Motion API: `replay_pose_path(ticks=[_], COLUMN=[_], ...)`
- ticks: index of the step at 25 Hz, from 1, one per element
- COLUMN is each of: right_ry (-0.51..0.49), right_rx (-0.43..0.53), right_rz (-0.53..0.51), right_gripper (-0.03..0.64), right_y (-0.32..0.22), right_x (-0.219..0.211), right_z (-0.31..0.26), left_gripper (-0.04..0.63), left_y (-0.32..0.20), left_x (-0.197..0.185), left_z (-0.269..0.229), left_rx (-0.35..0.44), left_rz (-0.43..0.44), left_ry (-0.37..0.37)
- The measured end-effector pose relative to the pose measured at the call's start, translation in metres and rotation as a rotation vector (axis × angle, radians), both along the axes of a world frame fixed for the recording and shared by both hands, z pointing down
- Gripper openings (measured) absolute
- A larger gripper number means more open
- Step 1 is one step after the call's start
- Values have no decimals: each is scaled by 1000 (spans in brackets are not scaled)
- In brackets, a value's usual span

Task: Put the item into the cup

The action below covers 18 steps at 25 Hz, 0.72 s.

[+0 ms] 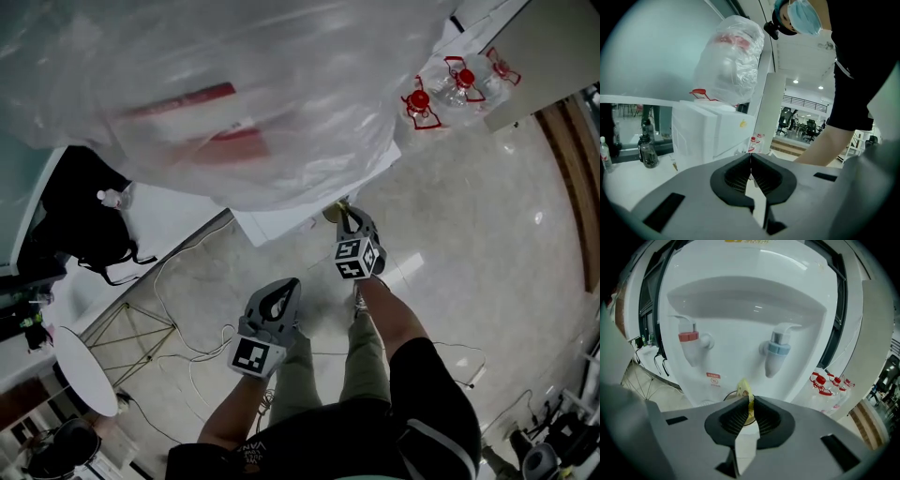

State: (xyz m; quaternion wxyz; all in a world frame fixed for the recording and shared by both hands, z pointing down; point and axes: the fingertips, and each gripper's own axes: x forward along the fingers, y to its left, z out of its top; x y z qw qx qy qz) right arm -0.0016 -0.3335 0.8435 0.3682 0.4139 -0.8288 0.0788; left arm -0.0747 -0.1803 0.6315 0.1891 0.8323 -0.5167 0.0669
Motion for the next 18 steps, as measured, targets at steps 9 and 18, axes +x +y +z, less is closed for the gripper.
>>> replay_pose_path(ticks=[9, 18], right_ry=[42, 30], right_rx=[-39, -53], right_rz=[-3, -10], right_gripper=[60, 60], right_y=[-1, 1], right_x=[1, 2], right_z=[32, 38], left_gripper=[20, 20], left_y=[6, 11], left_x=[-7, -4], left_z=[16, 22], left_rx=[-22, -32], left_rz=[2, 4], left_ry=[-5, -2])
